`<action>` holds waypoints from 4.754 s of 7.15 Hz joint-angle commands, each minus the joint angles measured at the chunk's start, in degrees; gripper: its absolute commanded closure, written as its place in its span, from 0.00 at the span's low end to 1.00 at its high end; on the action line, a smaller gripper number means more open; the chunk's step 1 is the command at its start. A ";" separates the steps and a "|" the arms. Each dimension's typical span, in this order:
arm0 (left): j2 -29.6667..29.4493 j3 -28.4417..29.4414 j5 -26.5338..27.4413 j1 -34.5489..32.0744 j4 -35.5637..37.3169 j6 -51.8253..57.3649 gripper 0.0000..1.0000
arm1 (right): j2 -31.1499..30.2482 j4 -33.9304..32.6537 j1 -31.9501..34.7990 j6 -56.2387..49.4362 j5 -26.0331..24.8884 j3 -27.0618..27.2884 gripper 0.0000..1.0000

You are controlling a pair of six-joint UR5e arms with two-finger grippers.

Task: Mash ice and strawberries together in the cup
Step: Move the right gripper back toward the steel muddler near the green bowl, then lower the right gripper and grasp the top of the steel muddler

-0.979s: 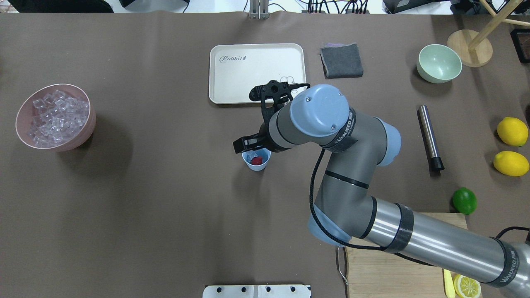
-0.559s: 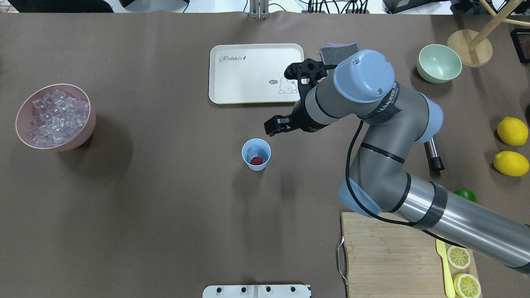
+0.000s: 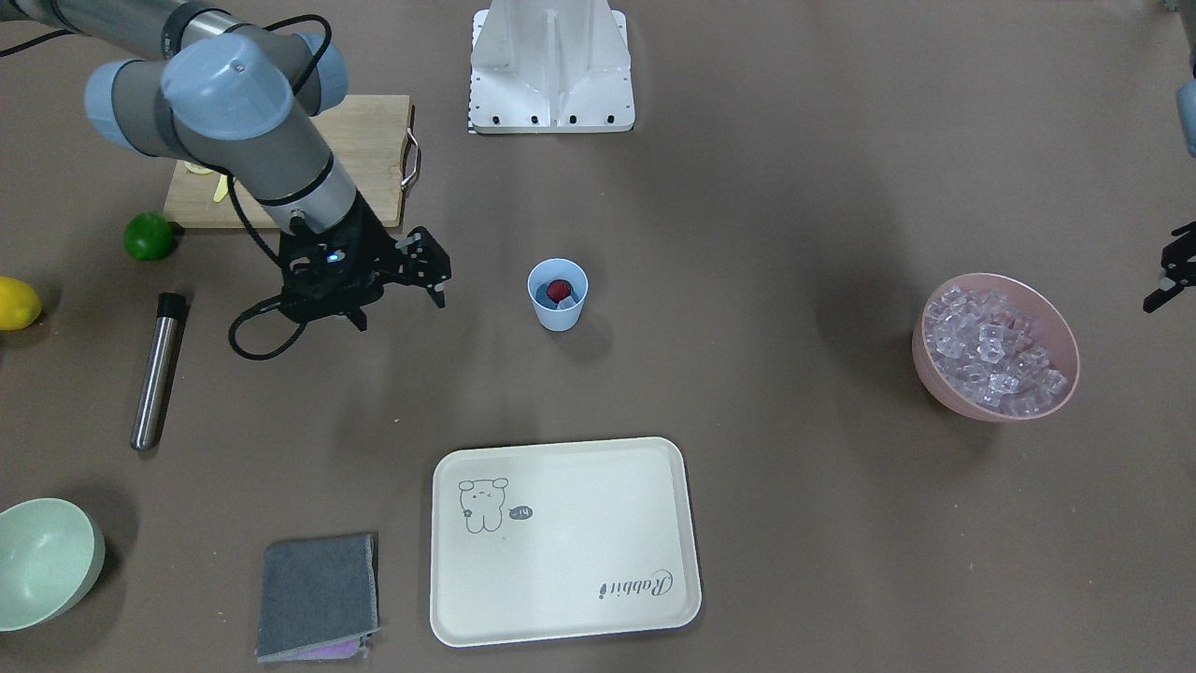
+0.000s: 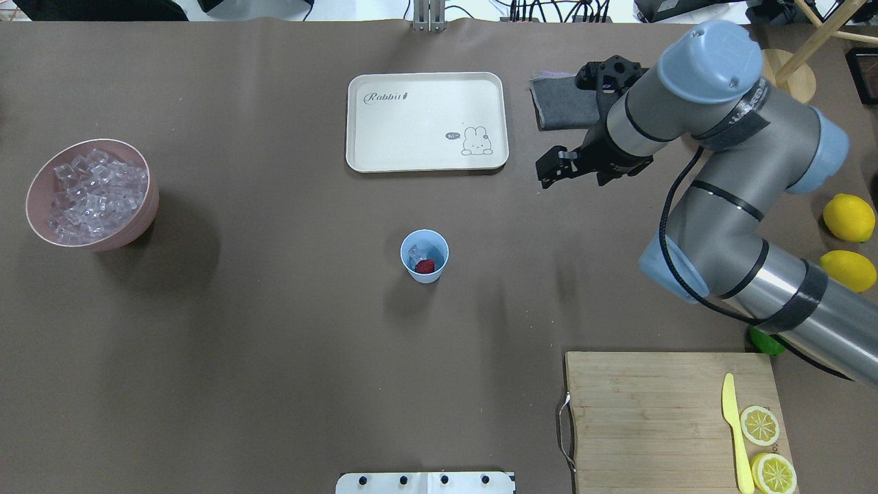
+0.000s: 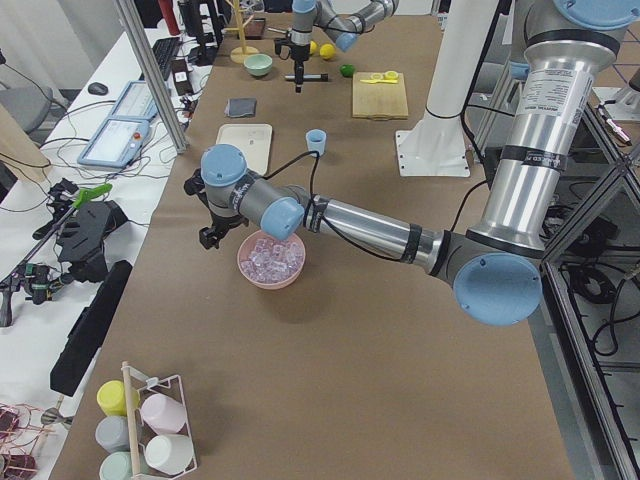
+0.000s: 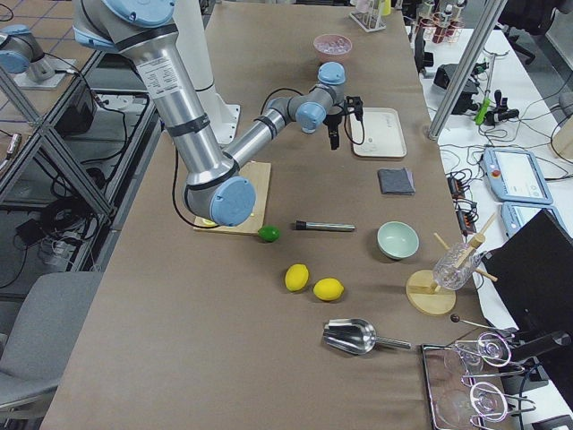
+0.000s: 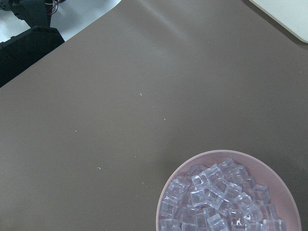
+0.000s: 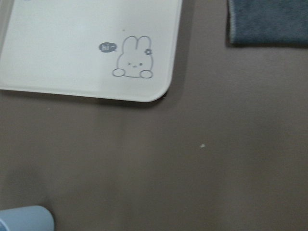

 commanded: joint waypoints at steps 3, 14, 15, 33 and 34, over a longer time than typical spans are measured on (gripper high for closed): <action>0.61 1.92 -0.06 -0.17 1.89 -0.20 0.03 | -5.56 -11.82 10.20 -9.69 0.86 -0.25 0.00; 3.25 1.22 2.04 -3.60 -0.64 0.77 0.03 | -8.29 -0.51 13.65 -15.43 8.60 -15.80 0.00; 2.90 1.22 3.35 -3.52 -0.64 0.77 0.03 | -7.68 -0.51 13.30 -15.51 8.42 -17.28 0.00; 3.34 1.65 10.31 -2.72 -6.44 0.77 0.03 | -7.76 4.41 10.31 -13.49 7.80 -22.40 0.33; 3.34 1.57 10.31 -2.72 -6.44 0.77 0.03 | -7.59 4.41 10.31 -13.23 7.80 -22.48 0.38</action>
